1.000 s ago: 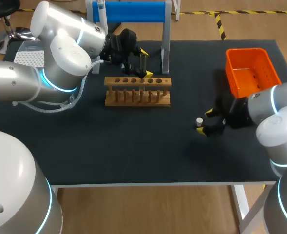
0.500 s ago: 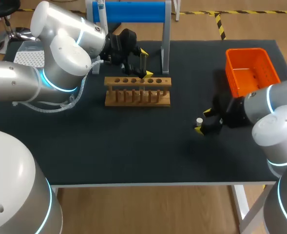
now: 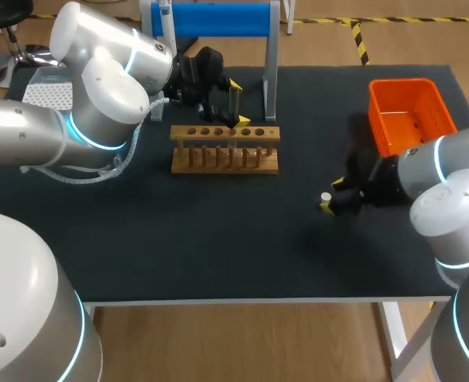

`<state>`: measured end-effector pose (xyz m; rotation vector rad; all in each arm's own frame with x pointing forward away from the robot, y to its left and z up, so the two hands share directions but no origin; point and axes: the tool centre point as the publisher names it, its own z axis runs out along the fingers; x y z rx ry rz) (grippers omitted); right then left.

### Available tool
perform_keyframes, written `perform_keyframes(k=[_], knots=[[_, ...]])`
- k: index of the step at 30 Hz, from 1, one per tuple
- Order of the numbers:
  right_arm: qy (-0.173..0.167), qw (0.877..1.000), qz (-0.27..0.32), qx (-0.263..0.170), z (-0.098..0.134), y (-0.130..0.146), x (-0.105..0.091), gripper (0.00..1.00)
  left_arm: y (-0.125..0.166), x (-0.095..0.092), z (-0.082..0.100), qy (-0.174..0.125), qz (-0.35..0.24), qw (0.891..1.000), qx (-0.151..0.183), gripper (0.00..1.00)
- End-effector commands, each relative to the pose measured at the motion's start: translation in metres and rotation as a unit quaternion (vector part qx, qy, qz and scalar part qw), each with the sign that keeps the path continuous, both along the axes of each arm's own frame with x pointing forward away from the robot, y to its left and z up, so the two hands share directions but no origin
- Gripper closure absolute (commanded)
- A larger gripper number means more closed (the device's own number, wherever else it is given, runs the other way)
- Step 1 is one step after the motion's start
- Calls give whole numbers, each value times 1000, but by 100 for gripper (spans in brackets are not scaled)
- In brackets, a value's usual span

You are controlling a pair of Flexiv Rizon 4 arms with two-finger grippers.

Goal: Invert the test tube, pick up the pipette, mount the tip to pipette, aspirate from beaker and dispense into the tube, eject the tip, return the pipette, and cap with the stopper.

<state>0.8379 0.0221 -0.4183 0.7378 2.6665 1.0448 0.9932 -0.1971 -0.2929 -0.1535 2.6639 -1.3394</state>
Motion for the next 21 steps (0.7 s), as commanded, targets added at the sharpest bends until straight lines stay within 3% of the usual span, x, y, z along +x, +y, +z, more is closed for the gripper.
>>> perform_keyframes(k=[1, 3, 11, 14, 21], knots=[[2, 1000, 1, -1, 0, 1, 1, 42, -1, 1, 0, 1, 0, 1000, 1, 0], [3, 1000, 1, -1, -1, 1, 1, 45, -1, 1, 0, 1, 0, 1000, 1, 0], [4, 1000, -2, 0, -5, 2, 3, 42, -1, 1, 0, 1, 0, 1000, 1, 0], [3, 1000, -3, 2, -5, 2, 3, 47, -1, 1, 0, 1, 0, 1000, 1, 0], [0, 1000, -6, 5, -8, 2, 3, 48, -1, 1, 0, 1, 0, 1000, 1, 0]])
